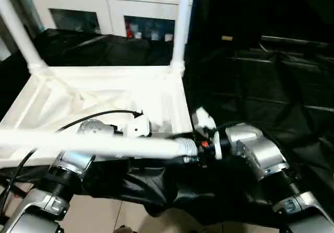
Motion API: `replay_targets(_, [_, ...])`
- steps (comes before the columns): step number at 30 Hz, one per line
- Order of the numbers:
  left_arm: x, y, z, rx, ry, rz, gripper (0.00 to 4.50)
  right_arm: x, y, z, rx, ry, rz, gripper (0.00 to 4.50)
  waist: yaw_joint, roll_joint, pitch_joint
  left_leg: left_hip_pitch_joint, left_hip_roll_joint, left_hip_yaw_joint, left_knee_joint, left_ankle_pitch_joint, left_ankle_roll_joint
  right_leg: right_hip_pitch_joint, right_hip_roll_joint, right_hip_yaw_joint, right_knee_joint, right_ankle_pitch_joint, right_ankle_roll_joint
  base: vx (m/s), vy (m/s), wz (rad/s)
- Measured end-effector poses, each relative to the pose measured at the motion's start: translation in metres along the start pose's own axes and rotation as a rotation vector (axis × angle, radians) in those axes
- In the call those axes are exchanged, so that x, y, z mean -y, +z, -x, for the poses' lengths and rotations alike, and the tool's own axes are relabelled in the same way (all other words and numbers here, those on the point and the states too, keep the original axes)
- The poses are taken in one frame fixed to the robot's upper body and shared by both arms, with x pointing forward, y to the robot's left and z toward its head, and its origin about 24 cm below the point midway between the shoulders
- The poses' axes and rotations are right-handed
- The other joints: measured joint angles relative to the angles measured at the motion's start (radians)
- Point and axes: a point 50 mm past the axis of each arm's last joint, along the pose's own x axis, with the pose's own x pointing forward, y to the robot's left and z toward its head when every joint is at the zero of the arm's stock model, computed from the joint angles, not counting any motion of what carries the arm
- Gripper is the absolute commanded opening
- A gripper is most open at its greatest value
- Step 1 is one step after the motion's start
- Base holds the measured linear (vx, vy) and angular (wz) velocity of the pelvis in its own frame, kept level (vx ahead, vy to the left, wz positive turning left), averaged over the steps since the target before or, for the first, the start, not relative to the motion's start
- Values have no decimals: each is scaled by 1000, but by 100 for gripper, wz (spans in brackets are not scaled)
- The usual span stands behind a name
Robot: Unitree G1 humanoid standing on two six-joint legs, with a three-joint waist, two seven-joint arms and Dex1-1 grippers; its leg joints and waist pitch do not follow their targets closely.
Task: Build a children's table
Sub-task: Insert table leg to table base
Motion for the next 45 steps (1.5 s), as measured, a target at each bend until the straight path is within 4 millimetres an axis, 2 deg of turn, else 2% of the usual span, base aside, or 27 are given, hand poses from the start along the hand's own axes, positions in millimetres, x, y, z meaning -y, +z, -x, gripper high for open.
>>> replay_targets(3, [-2, 3, 3, 25, 13, -1, 75, 0, 3, 2, 20, -1, -5, 303, 1, 0, 0, 0, 0, 0, 0, 0, 0, 0, 0, 0, 0, 0, 0, 0, 0, 0])
replay_targets(4, [-2, 4, 3, 28, 16, -2, 99, 0, 3, 2, 22, -1, -7, 303, 1, 0, 0, 0, 0, 0, 0, 0, 0, 0, 0, 0, 0, 0, 0, 0, 0, 0])
replay_targets(7, [-3, 4, 5, 31, 26, -6, 107, -1, 4, 2, 33, 1, -20, 303, 1, 0, 0, 0, 0, 0, 0, 0, 0, -1, 0, 0, 0, 0, 0, 0, 0, 0])
replay_targets(11, [-4, 5, 9, 44, 37, -2, 153, -2, 12, 5, 79, 3, -26, 302, 2, 0, 0, -1, 0, 0, 0, 0, 0, -1, 0, 0, 0, 0, 0, 0, 0, 0])
replay_targets(13, [-5, 7, 10, 51, 44, -7, 153, -3, 16, 7, 108, -2, -30, 302, 2, 0, 0, 0, 0, 0, 0, 0, 0, -1, 0, 0, 0, 0, 0, 0, 0, 0])
replay_targets(15, [-5, 8, 11, 58, 51, -8, 187, -2, 19, 8, 147, -14, -51, 302, 2, 0, 0, 0, 0, 0, 0, 0, 0, -1, 0, 0, 0, 0, 0, 0, 0, 0])
replay_targets(19, [-8, 11, 13, 105, 95, 1, 199, 0, 24, 9, 239, -41, -92, 301, 2, 1, 0, -1, 0, 0, 0, 0, 0, -1, 0, 0, 0, 0, 0, 0, 0, 0])
replay_targets(20, [-9, 14, 13, 140, 117, 10, 230, 2, 28, 9, 271, -61, -97, 301, 2, 1, 0, -1, 0, 0, 0, 0, 0, -1, 0, 0, 0, 0, 0, 0, 0, 0])
replay_targets(23, [-15, 20, 13, 233, 196, 48, 235, 11, 44, 12, 367, -161, -90, 301, 1, 1, 0, -1, 0, 0, 0, 0, -1, -1, 0, 0, 1, 0, 0, 0, 0, 0])
replay_targets(24, [-17, 22, 13, 258, 218, 62, 258, 14, 48, 14, 388, -192, -85, 301, 1, 1, 0, -1, 0, 0, 0, 0, -1, -1, 0, 0, 1, 0, 0, 0, 0, 0])
replay_targets(26, [-22, 27, 16, 329, 283, 118, 276, 19, 53, 19, 416, -261, -89, 301, 2, 1, 0, -1, 0, 0, 0, 0, -1, -1, 0, 0, 1, 0, 0, 0, 0, 0])
replay_targets(30, [-27, 43, 28, 573, 301, 284, 307, 23, 47, 21, 423, -318, -123, 301, 2, 1, 0, -4, -1, 0, 0, 0, -1, -4, 0, 0, 1, 0, 0, 0, 0, 0])
replay_targets(33, [-26, 59, 36, 826, 232, 399, 326, 24, 48, 23, 460, -337, -138, 301, 2, 1, 0, -4, -1, 0, 0, 0, -1, -4, 0, 0, 1, 0, -1, 0, 0, 0])
replay_targets(34, [-27, 66, 40, 899, 210, 420, 326, 24, 48, 24, 471, -342, -144, 301, 3, 1, 0, -5, -1, 0, 0, 0, -1, -4, 0, -1, 1, 0, -1, 0, 0, 0])
replay_targets(35, [-30, 75, 45, 979, 192, 427, 348, 24, 46, 24, 475, -346, -155, 301, 3, 1, 0, -4, -1, 0, 1, 0, -1, -4, 0, -1, 1, 0, -1, 0, 0, 0])
replay_targets(38, [-35, 92, 61, 1108, 180, 413, 364, 21, 41, 22, 481, -337, -182, 301, 2, 1, 0, -4, -1, 0, 1, 0, -1, -3, 0, -1, 1, -1, 0, 0, 0, 0])
replay_targets(41, [-34, 96, 65, 1162, 147, 433, 386, 21, 42, 23, 489, -329, -183, 301, 0, 1, 0, -4, -1, 0, 1, 0, -1, -3, 0, -1, 1, -1, 0, 0, 0, 0])
replay_targets(45, [-33, 100, 56, 1166, 99, 475, 418, 16, 48, 18, 493, -292, -169, 301, 3, 1, 0, -4, -1, 0, 1, 0, -1, -3, 0, -1, 1, -1, 0, 0, 0, 0])
